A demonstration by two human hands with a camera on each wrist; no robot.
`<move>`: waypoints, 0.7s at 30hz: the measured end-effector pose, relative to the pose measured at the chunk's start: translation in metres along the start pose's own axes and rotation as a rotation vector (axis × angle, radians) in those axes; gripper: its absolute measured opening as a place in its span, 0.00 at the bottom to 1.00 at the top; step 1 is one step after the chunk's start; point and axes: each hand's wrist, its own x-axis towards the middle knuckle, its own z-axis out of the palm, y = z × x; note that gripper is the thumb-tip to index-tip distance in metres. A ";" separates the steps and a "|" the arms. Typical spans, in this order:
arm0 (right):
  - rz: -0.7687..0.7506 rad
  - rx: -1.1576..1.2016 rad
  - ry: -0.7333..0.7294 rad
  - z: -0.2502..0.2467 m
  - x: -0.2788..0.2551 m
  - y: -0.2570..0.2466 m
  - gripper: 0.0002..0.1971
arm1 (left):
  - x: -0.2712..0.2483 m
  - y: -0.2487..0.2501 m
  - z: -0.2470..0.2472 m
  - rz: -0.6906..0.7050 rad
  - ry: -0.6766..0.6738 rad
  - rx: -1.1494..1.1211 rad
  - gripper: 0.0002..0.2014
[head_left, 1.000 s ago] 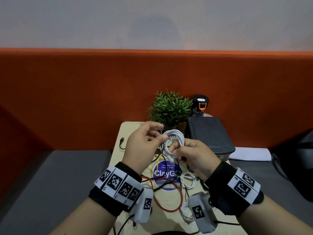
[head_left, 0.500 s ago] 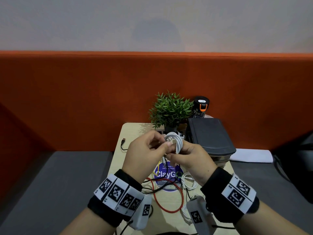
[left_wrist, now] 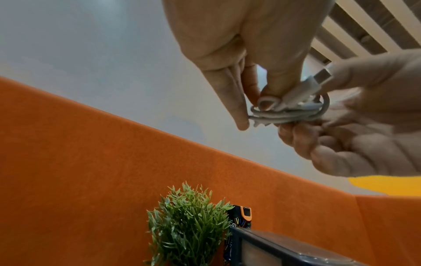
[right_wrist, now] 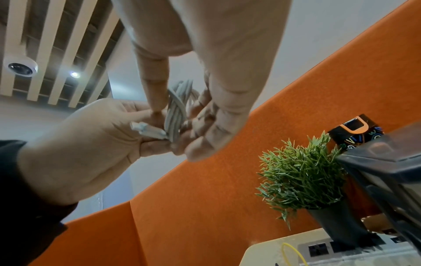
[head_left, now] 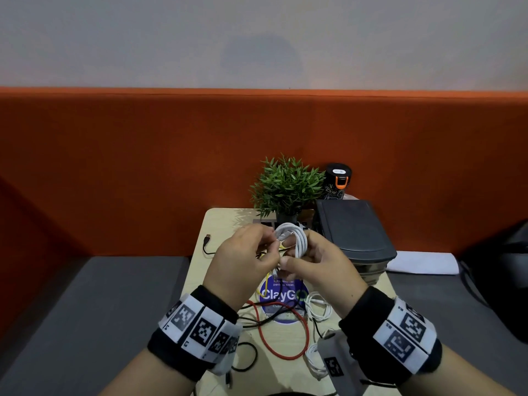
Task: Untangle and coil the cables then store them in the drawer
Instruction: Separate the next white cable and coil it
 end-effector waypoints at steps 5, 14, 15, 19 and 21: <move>0.018 -0.053 0.094 -0.005 0.001 -0.008 0.09 | 0.000 -0.006 0.001 0.200 -0.052 0.114 0.04; 0.098 -0.015 0.170 -0.004 0.004 -0.004 0.14 | -0.003 -0.007 -0.003 0.302 -0.033 0.136 0.07; 0.110 0.030 0.154 -0.004 0.004 -0.006 0.13 | -0.003 -0.007 -0.003 0.276 -0.032 0.116 0.08; 0.107 0.137 0.114 -0.004 0.004 -0.007 0.10 | -0.004 -0.004 0.000 0.135 0.048 -0.016 0.06; 0.087 0.117 0.099 -0.003 0.004 -0.006 0.08 | -0.001 0.001 0.001 0.004 0.080 -0.083 0.01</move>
